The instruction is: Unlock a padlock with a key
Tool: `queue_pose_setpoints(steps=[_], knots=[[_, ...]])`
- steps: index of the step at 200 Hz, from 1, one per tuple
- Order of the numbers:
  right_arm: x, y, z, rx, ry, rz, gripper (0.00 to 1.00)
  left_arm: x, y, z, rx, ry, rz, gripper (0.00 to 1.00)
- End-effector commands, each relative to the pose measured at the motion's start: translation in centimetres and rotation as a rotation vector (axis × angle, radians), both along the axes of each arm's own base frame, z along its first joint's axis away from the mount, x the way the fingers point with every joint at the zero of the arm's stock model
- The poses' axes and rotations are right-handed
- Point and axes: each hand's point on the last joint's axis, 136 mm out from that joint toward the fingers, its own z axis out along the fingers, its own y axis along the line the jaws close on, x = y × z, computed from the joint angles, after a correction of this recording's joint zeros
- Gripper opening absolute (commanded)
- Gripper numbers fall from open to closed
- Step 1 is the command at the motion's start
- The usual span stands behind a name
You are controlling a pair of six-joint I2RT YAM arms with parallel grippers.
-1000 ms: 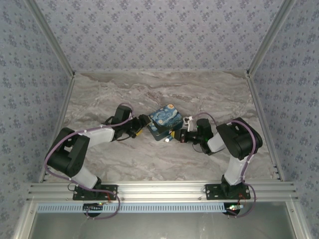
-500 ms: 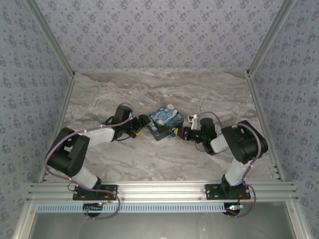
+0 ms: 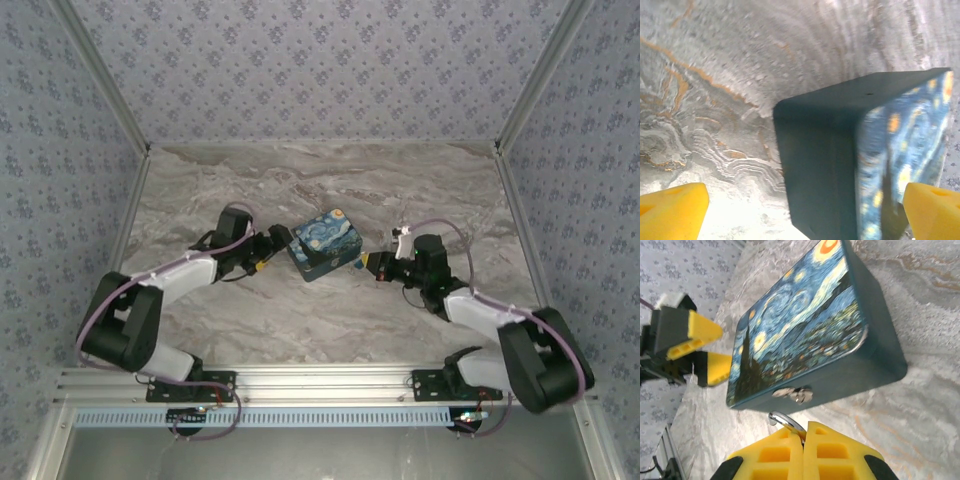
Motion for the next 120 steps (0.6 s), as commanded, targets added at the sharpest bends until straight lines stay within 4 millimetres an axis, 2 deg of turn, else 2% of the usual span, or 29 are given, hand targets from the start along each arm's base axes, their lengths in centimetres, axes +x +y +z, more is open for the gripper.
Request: queue_pose_setpoints(steps=[1, 25, 61, 93, 120], knots=[[-1.8, -0.5, -0.4, -0.138, 0.081, 0.010, 0.02, 1.7, 0.6, 5.8, 0.045, -0.195, -0.032, 0.99], [-3.4, -0.5, 0.6, -0.220, 0.165, 0.022, 0.02, 1.6, 1.6, 9.6, 0.098, -0.340, -0.044, 0.99], [-7.1, -0.8, -0.7, -0.371, 0.409, 0.077, 0.02, 0.2, 5.0, 13.6, 0.241, -0.497, 0.012, 0.99], [-10.5, -1.4, -4.1, -0.535, 0.609, 0.125, 0.01, -1.1, 7.8, 15.1, 0.339, -0.560, 0.081, 0.99], [-11.0, -1.2, -6.3, -0.584, 0.686, 0.145, 0.01, -1.7, 9.0, 15.4, 0.368, -0.572, 0.116, 0.99]])
